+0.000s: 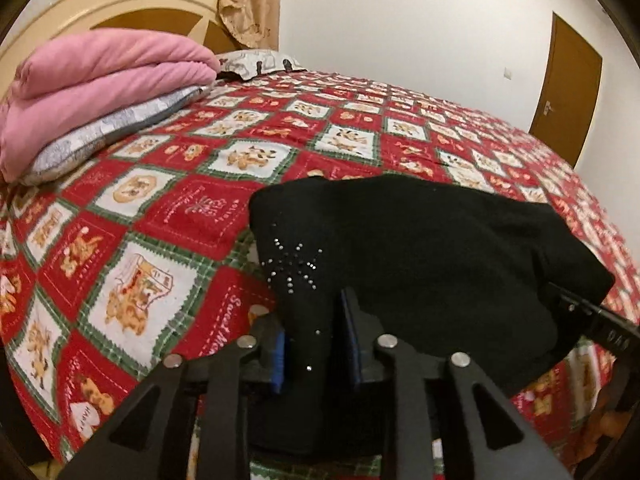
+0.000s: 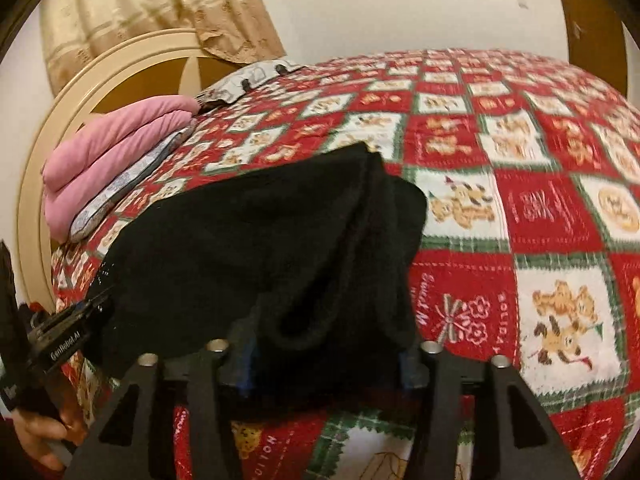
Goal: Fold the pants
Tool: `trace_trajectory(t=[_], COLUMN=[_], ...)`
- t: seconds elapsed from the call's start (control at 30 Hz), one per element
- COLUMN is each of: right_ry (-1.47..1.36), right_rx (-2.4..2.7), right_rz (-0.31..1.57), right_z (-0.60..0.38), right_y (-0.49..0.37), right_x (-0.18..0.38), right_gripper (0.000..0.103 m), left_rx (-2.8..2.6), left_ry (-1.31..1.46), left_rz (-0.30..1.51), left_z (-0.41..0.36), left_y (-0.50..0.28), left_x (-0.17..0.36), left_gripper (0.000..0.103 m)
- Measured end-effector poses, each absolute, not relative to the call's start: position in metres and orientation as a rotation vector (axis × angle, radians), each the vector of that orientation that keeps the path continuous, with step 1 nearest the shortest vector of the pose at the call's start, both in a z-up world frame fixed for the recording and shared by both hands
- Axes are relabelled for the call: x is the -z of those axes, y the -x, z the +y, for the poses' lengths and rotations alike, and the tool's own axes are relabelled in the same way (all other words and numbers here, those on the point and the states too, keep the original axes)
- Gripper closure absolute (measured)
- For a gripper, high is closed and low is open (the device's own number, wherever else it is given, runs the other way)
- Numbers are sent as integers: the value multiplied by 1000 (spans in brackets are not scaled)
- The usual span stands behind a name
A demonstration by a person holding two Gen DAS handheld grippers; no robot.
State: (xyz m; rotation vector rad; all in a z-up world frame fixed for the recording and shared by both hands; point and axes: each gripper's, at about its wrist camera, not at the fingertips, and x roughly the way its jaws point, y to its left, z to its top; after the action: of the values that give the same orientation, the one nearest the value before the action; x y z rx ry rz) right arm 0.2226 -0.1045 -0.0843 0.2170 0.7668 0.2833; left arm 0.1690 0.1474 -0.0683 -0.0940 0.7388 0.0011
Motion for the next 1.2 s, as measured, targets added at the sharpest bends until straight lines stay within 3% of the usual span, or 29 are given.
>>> trace_trajectory(t=[0.1, 0.13, 0.17, 0.37, 0.63, 0.8, 0.9, 1.2], right_ry=[-270, -278, -286, -300, -86, -129, -93, -87], right_rx=[-296, -301, -300, -140, -51, -209, -234, -240], right_rz=[771, 766, 761, 608, 450, 495, 579, 670], right_z=[-114, -116, -118, -125, -93, -90, -80, -82], right_y=[-220, -218, -213, -153, -115, -124, -140, -160], right_x=[85, 85, 84, 69, 31, 31, 45, 73], right_gripper=[37, 37, 37, 37, 37, 38, 69, 70], left_rx=[-82, -122, -165, -209, -246, -229, -219, 48], left_ry=[12, -8, -22, 28, -77, -92, -83, -70], left_rz=[716, 708, 703, 712, 671, 664, 671, 625], left_z=[141, 144, 146, 165, 155, 151, 147, 85], left_y=[-168, -167, -167, -158, -141, -136, -134, -114], left_x=[68, 69, 69, 61, 46, 39, 35, 30], left_gripper=[49, 32, 22, 3, 3, 3, 4, 3])
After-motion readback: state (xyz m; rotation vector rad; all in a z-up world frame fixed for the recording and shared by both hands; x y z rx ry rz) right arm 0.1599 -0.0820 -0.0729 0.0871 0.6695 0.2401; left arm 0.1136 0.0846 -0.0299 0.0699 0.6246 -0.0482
